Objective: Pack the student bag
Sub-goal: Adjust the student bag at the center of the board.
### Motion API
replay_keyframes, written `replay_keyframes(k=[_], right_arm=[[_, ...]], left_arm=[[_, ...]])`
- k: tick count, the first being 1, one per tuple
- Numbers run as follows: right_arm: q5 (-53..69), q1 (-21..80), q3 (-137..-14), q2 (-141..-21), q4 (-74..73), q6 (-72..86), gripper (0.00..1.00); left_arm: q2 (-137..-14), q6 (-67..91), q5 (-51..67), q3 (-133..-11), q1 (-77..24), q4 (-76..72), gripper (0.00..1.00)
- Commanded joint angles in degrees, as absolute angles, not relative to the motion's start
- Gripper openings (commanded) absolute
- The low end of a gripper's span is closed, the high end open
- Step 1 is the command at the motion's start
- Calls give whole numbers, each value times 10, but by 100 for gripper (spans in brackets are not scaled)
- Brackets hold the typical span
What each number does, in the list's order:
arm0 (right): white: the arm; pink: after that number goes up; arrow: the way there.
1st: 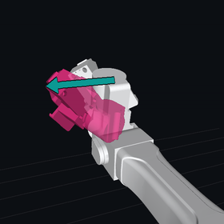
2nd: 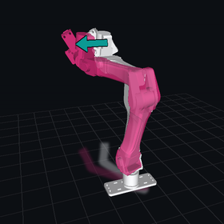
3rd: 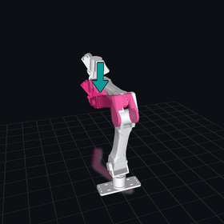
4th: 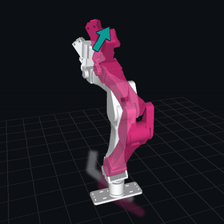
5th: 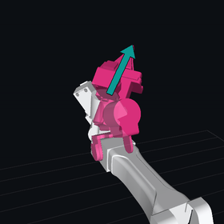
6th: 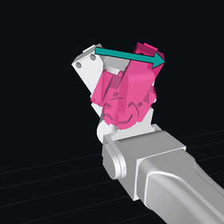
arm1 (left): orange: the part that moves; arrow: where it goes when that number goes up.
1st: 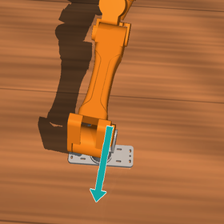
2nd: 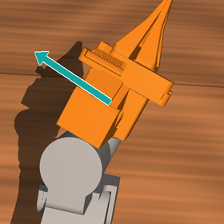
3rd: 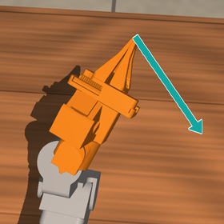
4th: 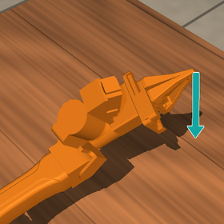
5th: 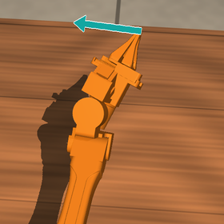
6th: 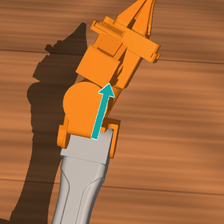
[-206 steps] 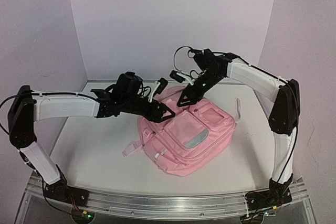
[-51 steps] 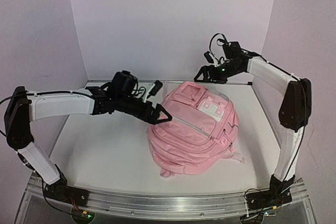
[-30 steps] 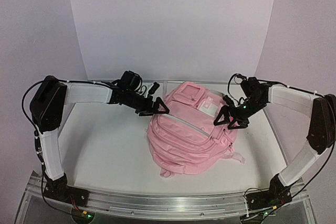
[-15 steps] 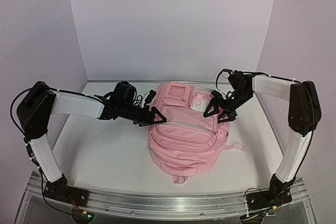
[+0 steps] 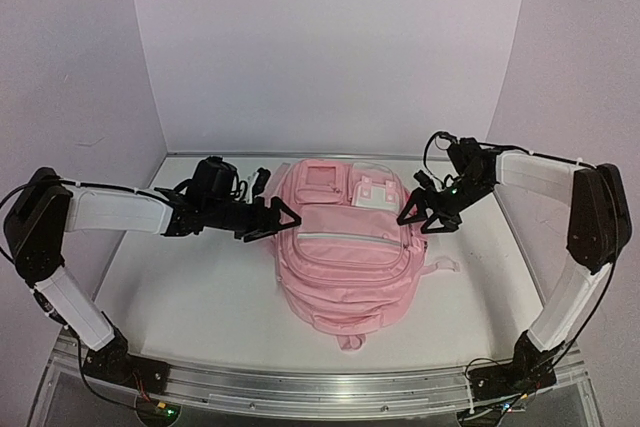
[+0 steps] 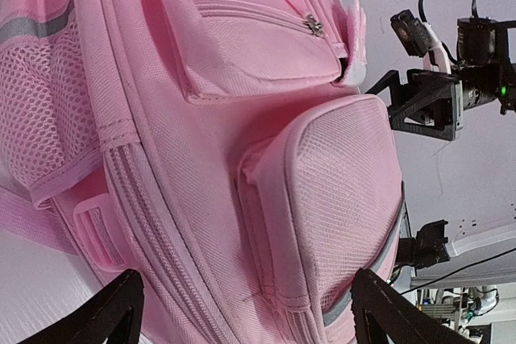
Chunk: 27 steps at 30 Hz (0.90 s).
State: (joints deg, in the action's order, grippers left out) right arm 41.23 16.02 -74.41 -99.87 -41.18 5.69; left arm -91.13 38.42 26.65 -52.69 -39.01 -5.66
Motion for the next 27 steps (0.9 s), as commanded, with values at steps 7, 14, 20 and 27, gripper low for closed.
replay_keyframes(k=[7,14,20,27], right_arm=[[492,164,-734,-1050,-364,89,83],[523,170,-736,-1073,-350,99,59],[540,170,-738,-1053,-349,93,20],[543,170,-756,-1013,-349,86,0]], left_arm=[[-994,427,319,-550,-390,-151,72],[-1031,438,350,-563,-391,-184,51],[-1040,438,369,-567,-392,-198,26],[-1007,401,373,-577,-394,-175,0]])
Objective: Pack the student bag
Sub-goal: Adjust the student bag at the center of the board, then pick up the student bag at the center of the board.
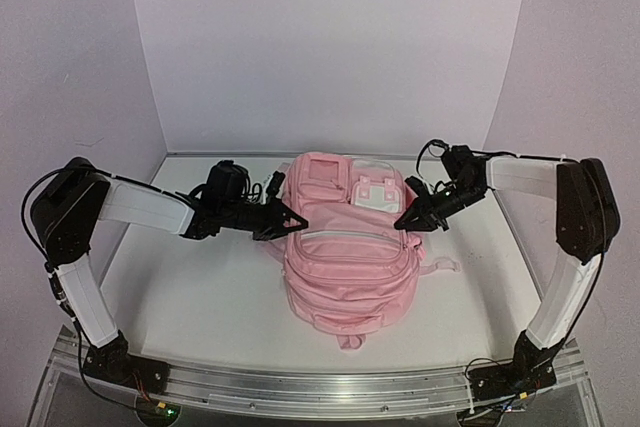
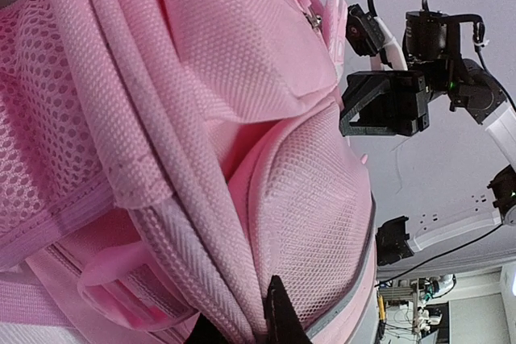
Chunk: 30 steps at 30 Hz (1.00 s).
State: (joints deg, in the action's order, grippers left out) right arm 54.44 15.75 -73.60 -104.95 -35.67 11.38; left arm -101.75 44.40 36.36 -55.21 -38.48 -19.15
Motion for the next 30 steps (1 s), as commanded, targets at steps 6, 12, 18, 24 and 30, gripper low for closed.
replay_keyframes(k=[6,12,18,24,30], right_arm=[[542,170,-799,-959,-349,88,0],[557,174,-858,-927,-338,104,0],[549,190,-921,-922,-278,150,0],[529,218,-954,-947,-207,196,0],[501,265,-910,-993,-205,177,0]], left_arm=[[-946,338,361,-626,-401,-95,0],[-883,279,339,-680,-409,-32,0],[-843,223,286,-727,-409,23,0],[-857,197,253,-777,-388,48,0],[-871,251,262,-741,-346,43,0]])
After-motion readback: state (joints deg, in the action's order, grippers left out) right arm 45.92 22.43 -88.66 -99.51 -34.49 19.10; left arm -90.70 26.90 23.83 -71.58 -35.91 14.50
